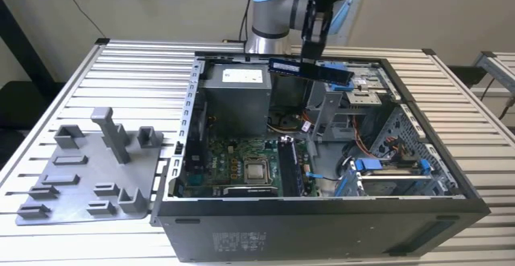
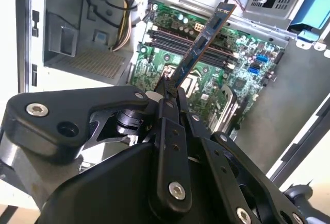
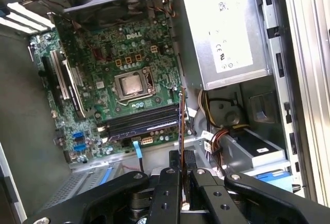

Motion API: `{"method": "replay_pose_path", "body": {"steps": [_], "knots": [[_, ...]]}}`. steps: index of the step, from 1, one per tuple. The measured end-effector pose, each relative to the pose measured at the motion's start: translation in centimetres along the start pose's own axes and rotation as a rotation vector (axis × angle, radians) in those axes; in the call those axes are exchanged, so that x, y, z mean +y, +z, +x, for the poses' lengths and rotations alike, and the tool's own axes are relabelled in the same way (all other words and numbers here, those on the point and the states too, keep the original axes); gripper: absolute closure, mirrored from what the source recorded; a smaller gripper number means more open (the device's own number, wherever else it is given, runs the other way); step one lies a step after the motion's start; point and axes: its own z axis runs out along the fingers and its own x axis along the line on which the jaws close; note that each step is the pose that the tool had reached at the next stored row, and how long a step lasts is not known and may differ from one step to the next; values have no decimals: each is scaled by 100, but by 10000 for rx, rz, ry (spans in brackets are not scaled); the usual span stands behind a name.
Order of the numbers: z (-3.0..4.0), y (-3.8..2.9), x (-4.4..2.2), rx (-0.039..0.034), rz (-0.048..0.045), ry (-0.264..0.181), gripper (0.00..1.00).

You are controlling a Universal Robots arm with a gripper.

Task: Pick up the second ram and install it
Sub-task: 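Insert the second ram into the second slot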

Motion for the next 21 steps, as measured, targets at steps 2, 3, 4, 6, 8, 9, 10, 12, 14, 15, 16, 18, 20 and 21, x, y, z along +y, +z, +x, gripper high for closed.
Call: {"method": "replay_pose_path", "body": {"steps": [2, 3, 4, 6, 8, 9, 10, 12, 14, 15, 16, 18, 20, 21], "knots": [[0, 1, 0, 2, 7, 178, 86], [0, 2, 0, 3, 10, 258, 86], [0, 3, 0, 4, 13, 333, 86], [0, 5, 0, 6, 20, 508, 86], [0, 7, 0, 9, 28, 723, 86], [0, 8, -1, 11, 31, 800, 86], [0, 8, -1, 12, 34, 867, 86], [-1, 9, -5, 14, 36, 948, 86], [-1, 11, -5, 15, 39, 1043, 86], [-1, 12, -5, 16, 42, 1101, 86], [-1, 13, -5, 16, 44, 1159, 86], [-1, 14, -5, 18, 48, 1270, 86], [-1, 15, -5, 20, 52, 1374, 86], [-1, 16, -5, 20, 55, 1440, 86]]}}
